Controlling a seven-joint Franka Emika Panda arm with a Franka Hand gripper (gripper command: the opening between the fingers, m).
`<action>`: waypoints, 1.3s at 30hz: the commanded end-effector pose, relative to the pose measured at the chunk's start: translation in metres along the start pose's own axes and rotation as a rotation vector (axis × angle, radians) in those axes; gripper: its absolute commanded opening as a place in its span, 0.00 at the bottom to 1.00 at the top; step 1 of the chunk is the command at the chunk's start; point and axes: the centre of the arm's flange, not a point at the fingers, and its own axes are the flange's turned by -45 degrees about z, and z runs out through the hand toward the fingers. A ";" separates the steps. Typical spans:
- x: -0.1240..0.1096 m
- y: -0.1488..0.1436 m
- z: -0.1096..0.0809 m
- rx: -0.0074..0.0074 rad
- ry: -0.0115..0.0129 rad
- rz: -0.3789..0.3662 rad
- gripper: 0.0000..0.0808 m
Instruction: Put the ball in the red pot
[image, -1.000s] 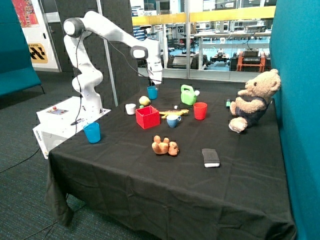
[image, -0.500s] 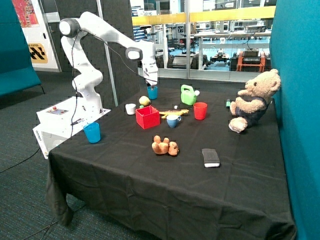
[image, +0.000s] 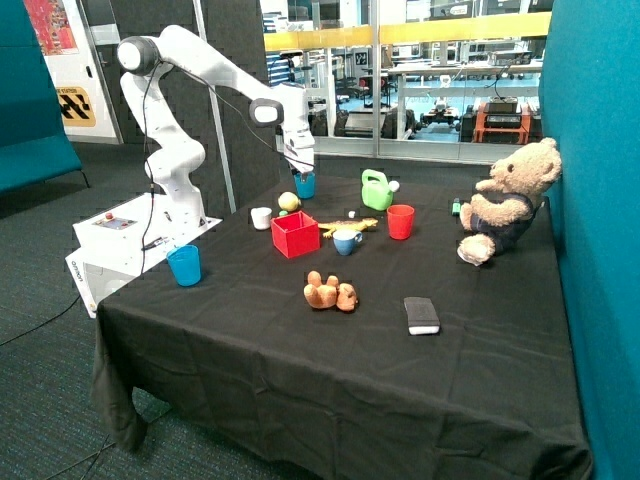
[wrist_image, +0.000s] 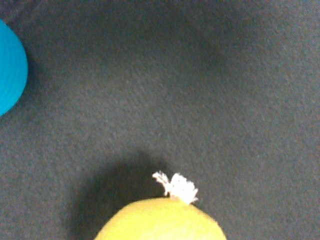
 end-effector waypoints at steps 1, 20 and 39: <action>0.011 0.001 0.012 0.0036 -0.0072 -0.019 0.99; -0.014 -0.014 0.023 0.0035 -0.0073 0.006 1.00; -0.055 -0.036 0.019 0.0033 -0.0074 0.068 1.00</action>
